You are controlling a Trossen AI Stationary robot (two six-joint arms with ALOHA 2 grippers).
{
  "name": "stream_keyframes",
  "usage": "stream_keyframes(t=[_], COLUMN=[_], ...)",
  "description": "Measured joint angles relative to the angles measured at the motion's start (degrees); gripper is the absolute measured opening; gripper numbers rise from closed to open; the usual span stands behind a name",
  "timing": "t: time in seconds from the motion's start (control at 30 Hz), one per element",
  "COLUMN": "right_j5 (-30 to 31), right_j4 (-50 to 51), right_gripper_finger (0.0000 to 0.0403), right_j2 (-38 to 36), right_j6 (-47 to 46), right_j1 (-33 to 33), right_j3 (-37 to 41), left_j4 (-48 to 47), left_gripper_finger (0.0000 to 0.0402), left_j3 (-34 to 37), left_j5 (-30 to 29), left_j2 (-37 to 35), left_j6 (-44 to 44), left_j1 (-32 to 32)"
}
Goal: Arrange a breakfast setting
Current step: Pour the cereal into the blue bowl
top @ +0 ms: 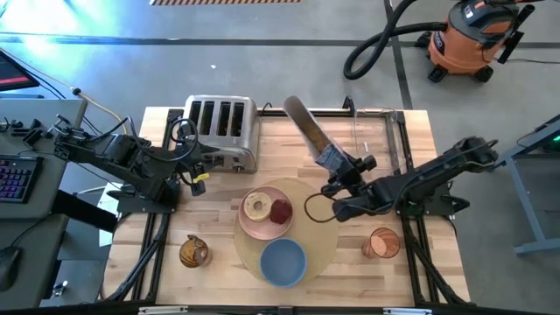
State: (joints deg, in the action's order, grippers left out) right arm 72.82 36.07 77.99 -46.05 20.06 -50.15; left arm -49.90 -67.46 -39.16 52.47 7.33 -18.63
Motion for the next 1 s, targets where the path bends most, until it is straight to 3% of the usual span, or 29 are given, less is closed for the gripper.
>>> stream_keyframes(t=[0.6,0.8,1.0], right_j5=[-0.75,-1.16,-6.8], right_j4=[8.73,9.21,9.23], right_gripper_finger=[0.0241,0.0239,0.0239], right_j2=[-0.54,-0.81,-5.03], right_j6=[0.08,7.15,13.32], right_j1=[10.7,13.16,14.53], right_j3=[0.0,0.0,-0.01], left_j4=[0.01,0.02,0.02], left_gripper_finger=[0.0149,0.0149,0.0149], left_j3=[0.0,0.0,0.0], left_j5=[0.0,-0.01,-0.01], left_j2=[0.0,0.0,0.0], left_j6=[0.0,0.0,0.0], left_j1=[0.01,0.0,0.02])
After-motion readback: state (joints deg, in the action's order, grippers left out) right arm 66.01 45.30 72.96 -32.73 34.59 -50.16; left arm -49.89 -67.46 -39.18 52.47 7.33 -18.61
